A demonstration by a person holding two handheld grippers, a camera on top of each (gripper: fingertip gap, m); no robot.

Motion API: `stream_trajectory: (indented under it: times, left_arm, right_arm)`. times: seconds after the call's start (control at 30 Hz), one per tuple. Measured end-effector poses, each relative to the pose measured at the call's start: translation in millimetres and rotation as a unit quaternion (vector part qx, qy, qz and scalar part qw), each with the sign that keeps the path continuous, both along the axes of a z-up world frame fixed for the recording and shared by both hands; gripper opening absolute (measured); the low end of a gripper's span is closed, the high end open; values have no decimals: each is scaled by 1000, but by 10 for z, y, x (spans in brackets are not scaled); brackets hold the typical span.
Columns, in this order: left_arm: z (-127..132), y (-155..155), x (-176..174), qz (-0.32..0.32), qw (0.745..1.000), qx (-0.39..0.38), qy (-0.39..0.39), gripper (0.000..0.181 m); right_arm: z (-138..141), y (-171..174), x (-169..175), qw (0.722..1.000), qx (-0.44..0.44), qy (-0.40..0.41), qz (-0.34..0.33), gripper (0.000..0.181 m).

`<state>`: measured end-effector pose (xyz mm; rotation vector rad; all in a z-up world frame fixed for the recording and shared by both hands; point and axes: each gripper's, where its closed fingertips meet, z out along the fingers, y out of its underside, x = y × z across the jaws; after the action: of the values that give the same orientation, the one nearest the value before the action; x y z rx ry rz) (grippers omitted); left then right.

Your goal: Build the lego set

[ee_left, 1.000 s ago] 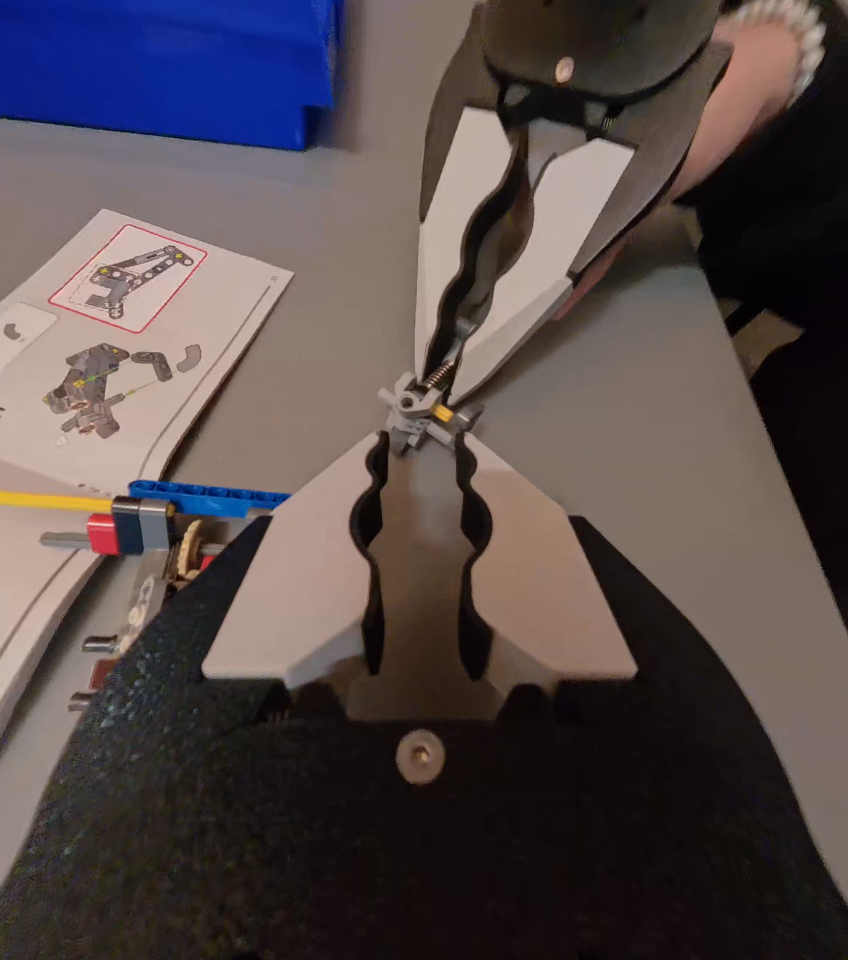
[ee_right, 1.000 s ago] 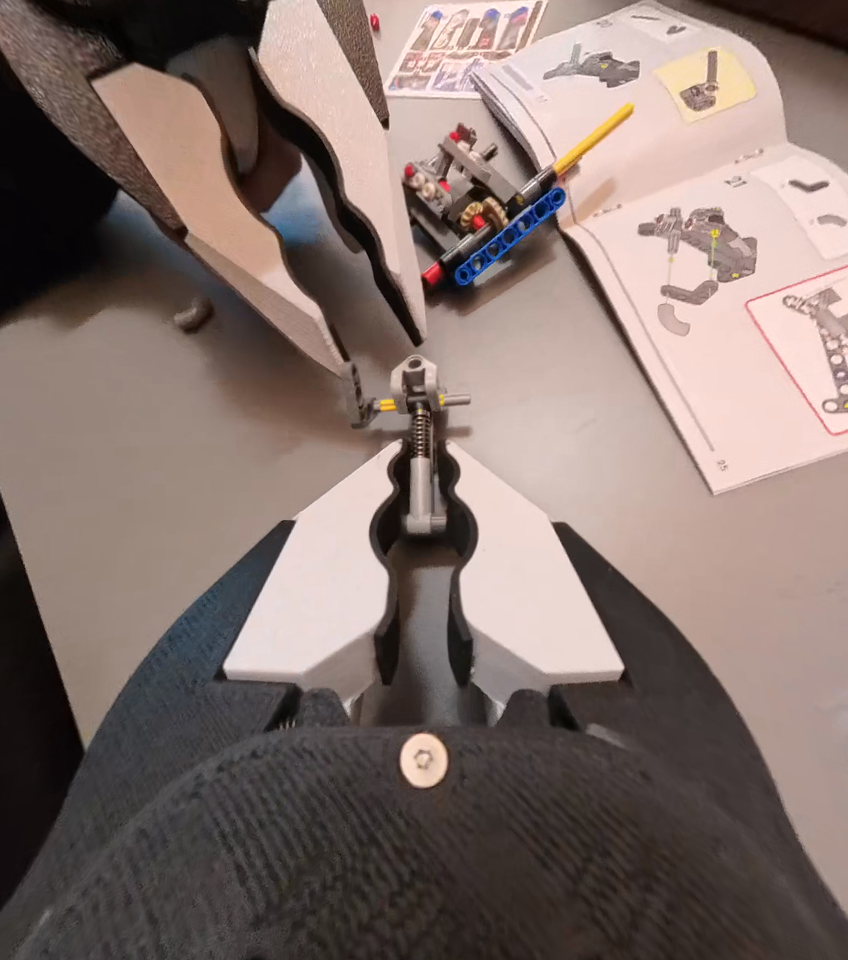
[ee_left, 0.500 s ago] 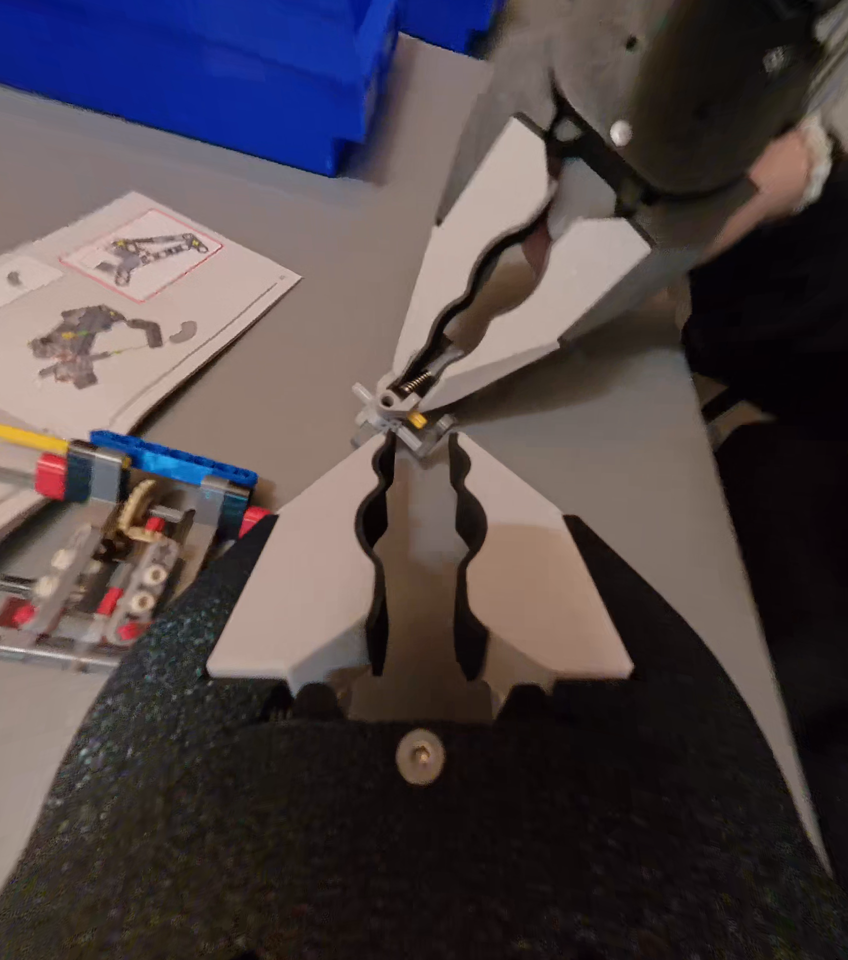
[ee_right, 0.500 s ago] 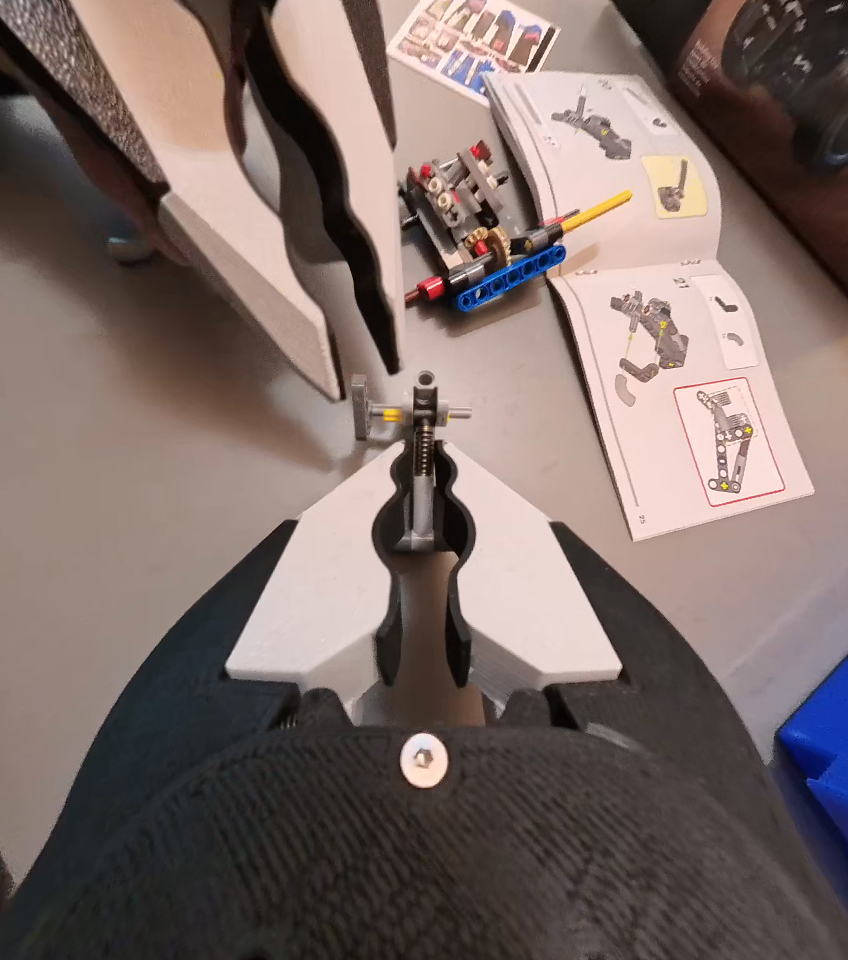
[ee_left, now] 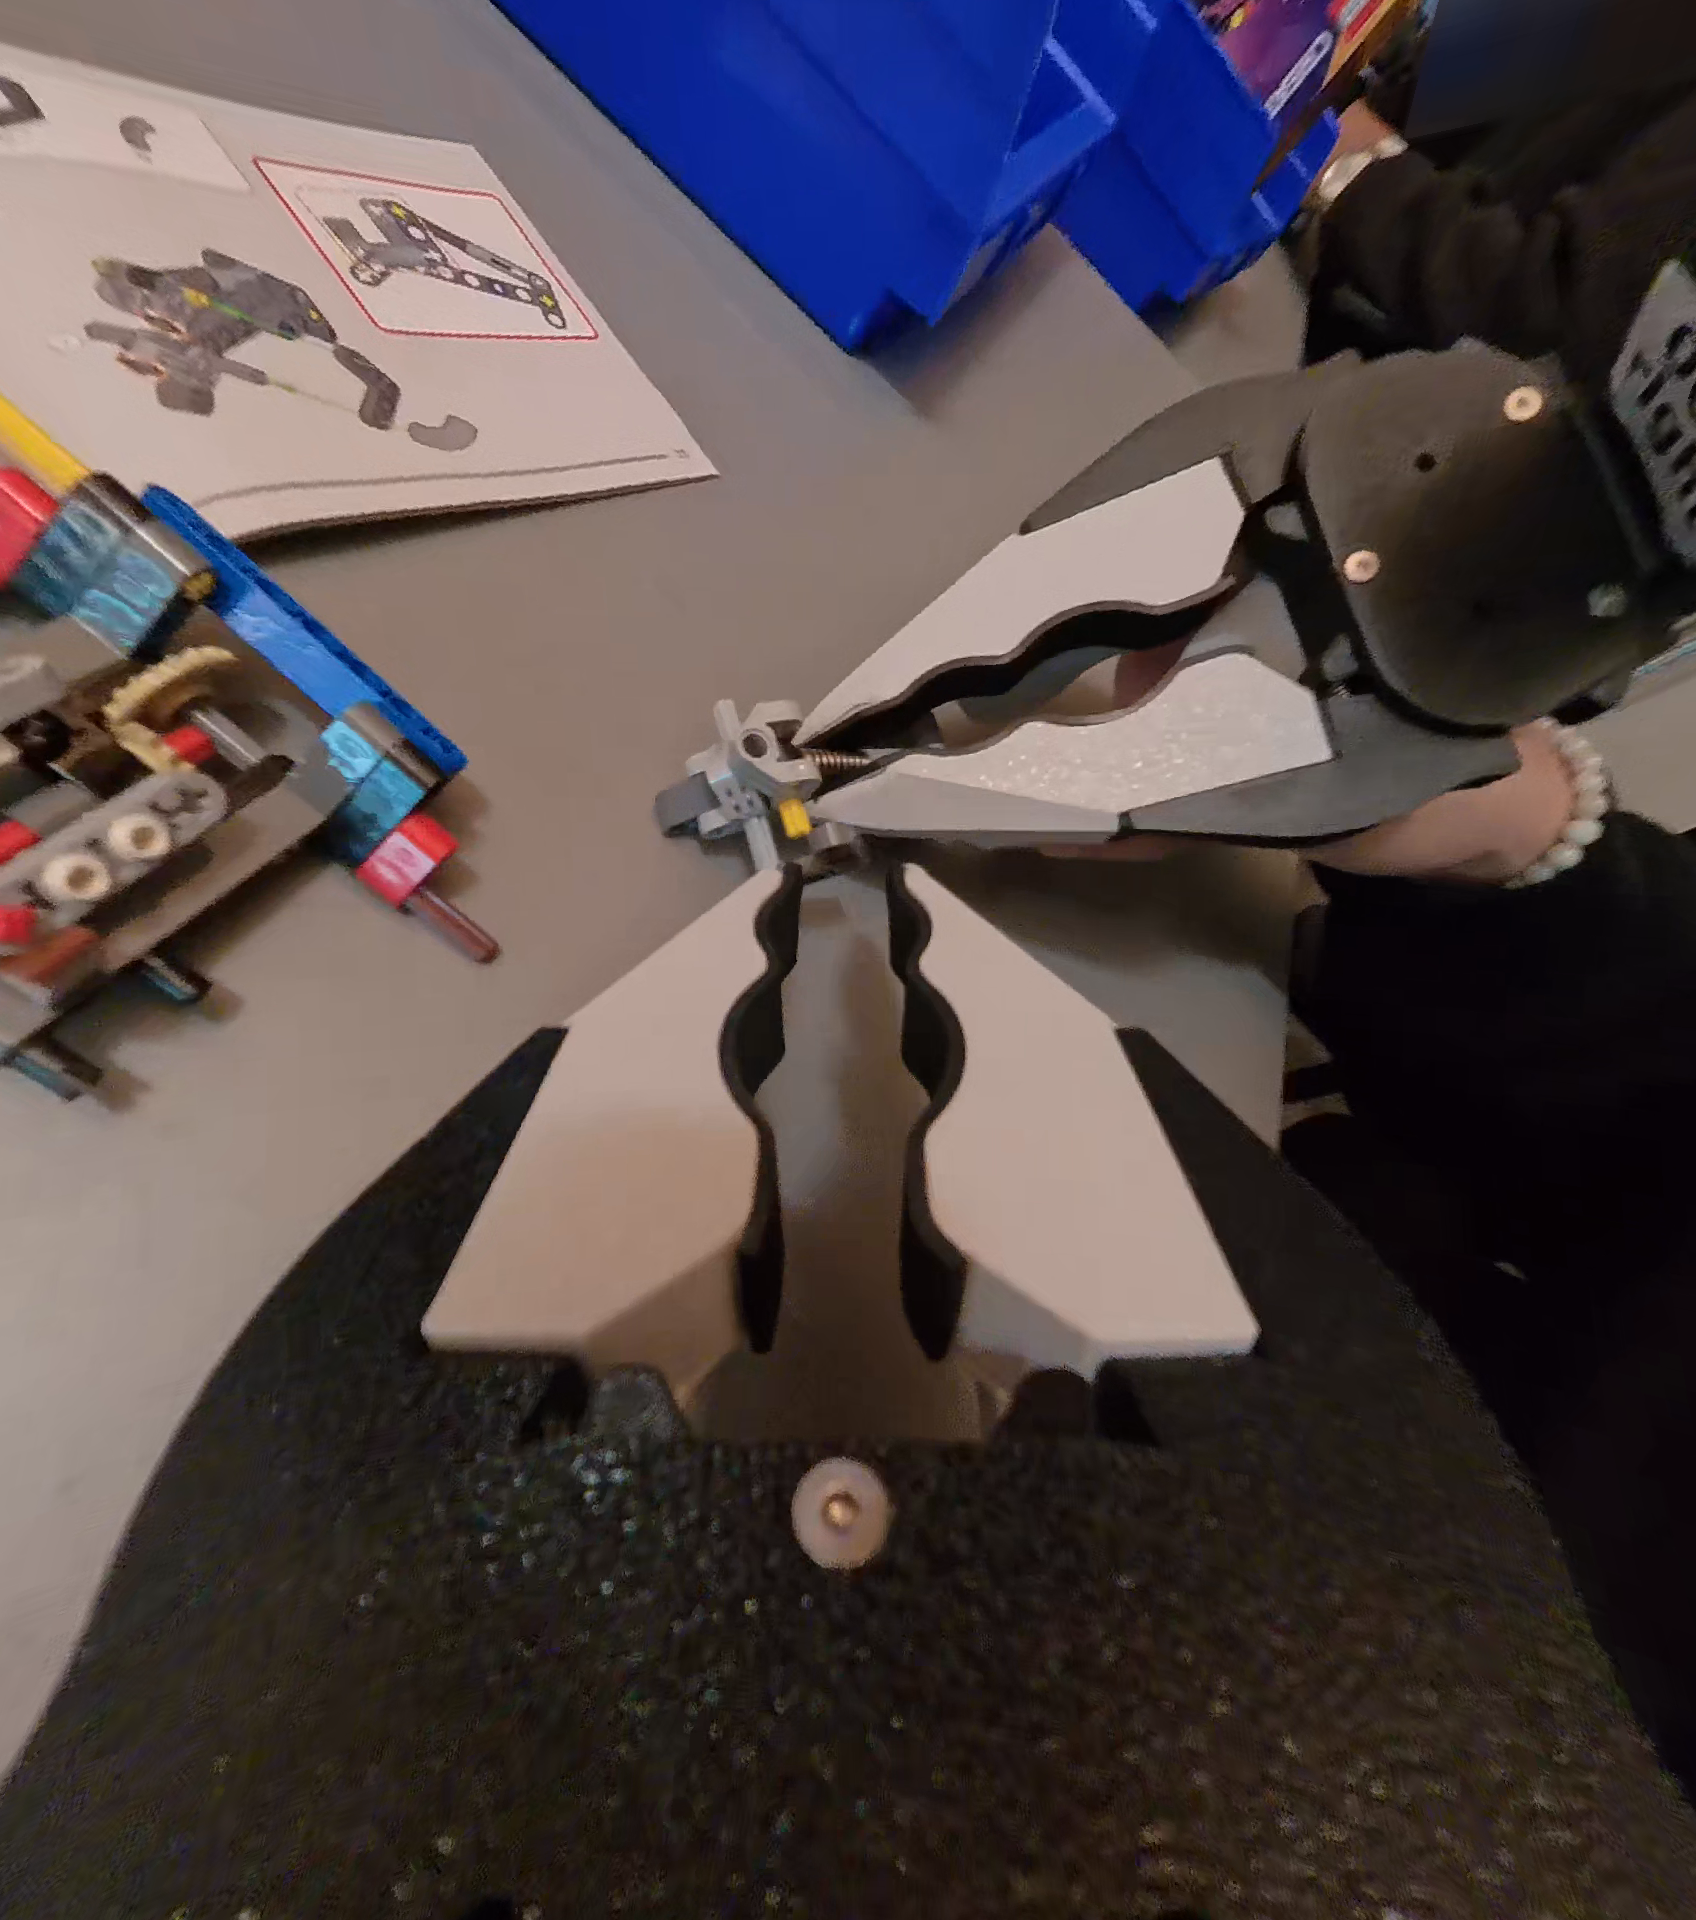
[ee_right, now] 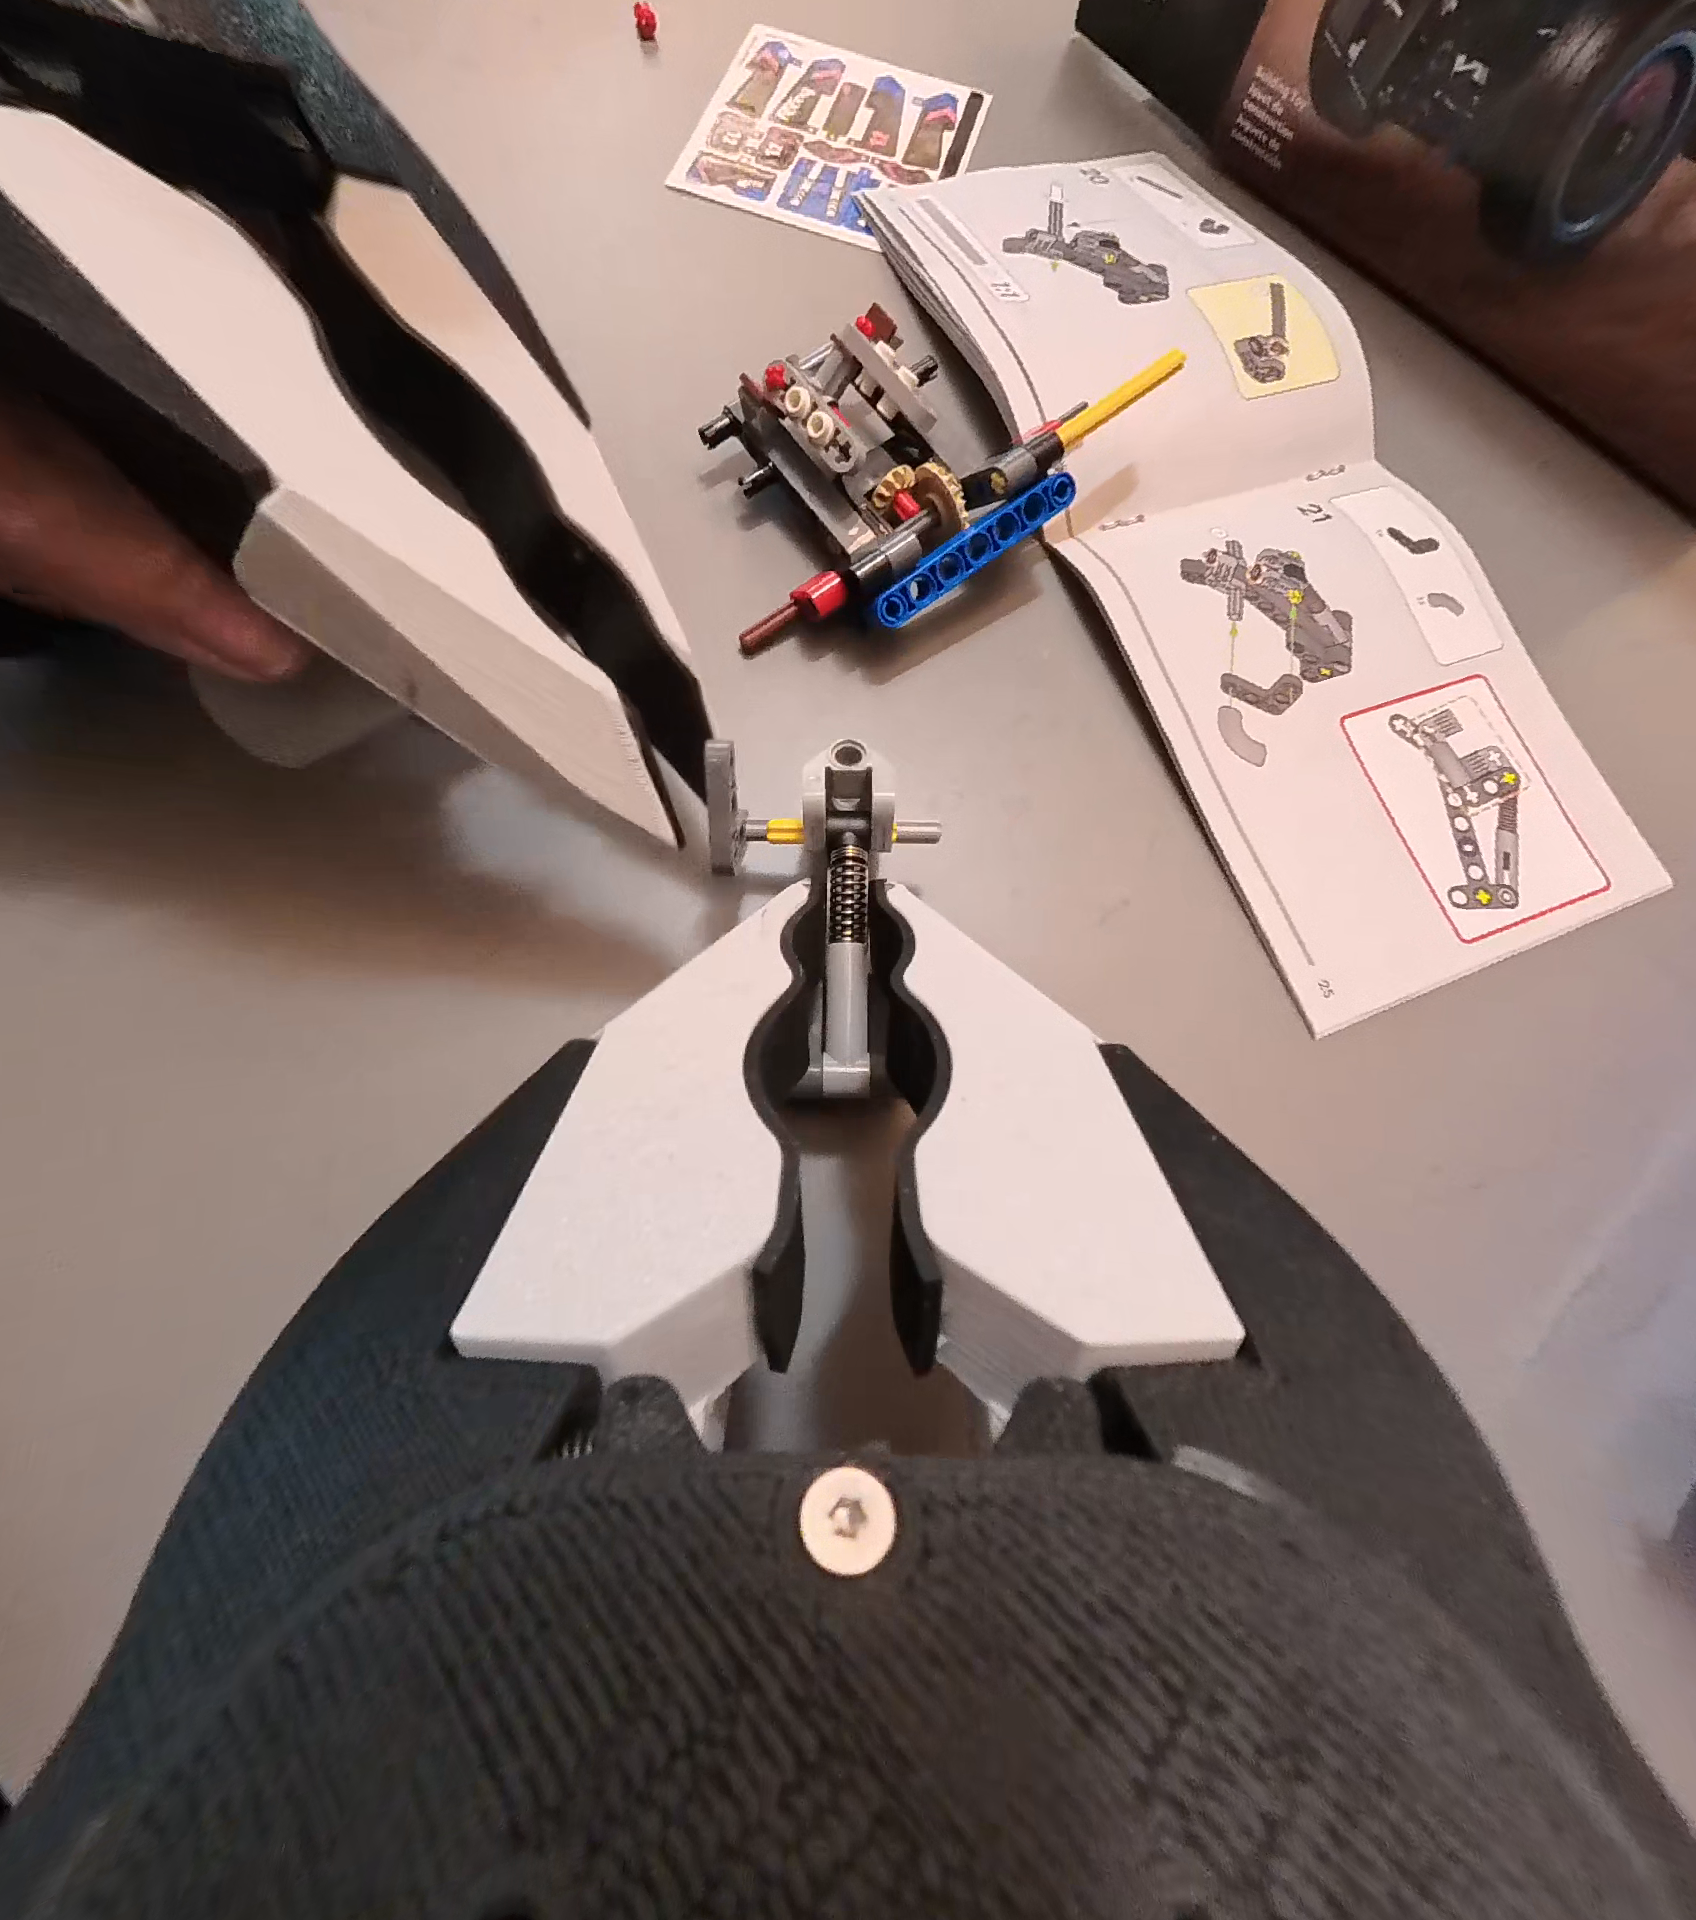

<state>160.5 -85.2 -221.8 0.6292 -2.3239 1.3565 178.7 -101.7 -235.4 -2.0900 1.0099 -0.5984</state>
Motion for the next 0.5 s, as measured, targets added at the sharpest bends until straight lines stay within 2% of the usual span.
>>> stream_trajectory:
  times: [0.13, 0.2, 0.5]
  left_arm:
    - [31, -36, 36, 21, 999, -25, 28, 13]
    - [46, -46, 67, 31, 998, -35, 33, 6]
    - [19, -57, 26, 13, 999, -26, 21, 5]
  right_arm:
    - [3, 18, 2, 1000, -8, -12, -2, 5]
    - [3, 31, 0, 1000, -8, -14, -3, 5]
    - [60, 14, 20, 1000, 1, -26, -9, 11]
